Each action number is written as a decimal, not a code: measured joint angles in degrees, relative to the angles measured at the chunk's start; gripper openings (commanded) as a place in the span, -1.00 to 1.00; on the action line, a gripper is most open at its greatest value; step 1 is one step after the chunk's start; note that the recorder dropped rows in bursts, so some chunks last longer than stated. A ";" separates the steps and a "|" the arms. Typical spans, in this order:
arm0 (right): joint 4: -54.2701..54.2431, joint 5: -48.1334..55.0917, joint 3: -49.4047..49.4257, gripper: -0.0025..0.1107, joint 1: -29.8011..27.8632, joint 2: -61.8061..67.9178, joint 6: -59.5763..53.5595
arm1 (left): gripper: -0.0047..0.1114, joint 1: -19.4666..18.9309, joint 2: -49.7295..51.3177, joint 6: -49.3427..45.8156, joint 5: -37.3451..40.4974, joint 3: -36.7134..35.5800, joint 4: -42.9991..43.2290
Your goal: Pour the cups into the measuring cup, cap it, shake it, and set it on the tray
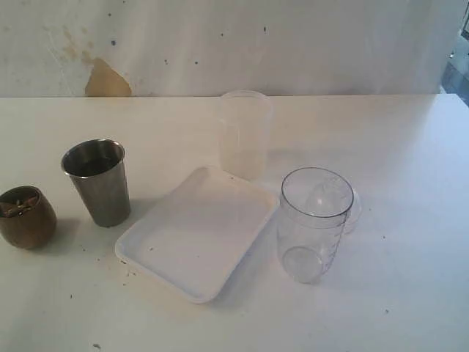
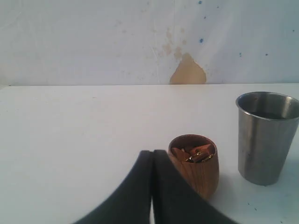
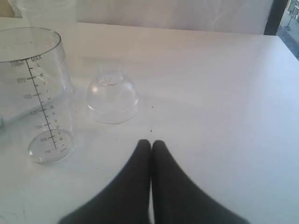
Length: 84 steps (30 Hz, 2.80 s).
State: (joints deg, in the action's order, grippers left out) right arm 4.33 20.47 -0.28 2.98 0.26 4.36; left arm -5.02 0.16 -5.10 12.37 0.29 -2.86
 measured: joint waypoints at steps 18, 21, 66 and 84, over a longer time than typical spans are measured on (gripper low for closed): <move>0.00 0.00 0.00 -0.96 0.00 0.00 0.00 | -0.91 0.00 0.00 2.80 -16.75 -0.10 -0.34; 0.00 0.00 0.00 -0.96 0.00 0.00 0.00 | -0.91 0.00 0.00 7.57 -22.93 -0.10 -0.86; 0.00 0.00 0.00 -0.96 0.00 0.00 0.00 | 0.77 0.00 80.58 25.84 -62.94 2.27 18.57; 0.00 0.00 0.00 -0.96 0.00 0.00 0.00 | 0.77 0.00 103.55 24.48 -64.64 15.99 19.37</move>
State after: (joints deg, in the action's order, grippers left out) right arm 4.33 20.47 -0.28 2.98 0.26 4.36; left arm -5.02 103.71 19.38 -52.27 16.28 16.51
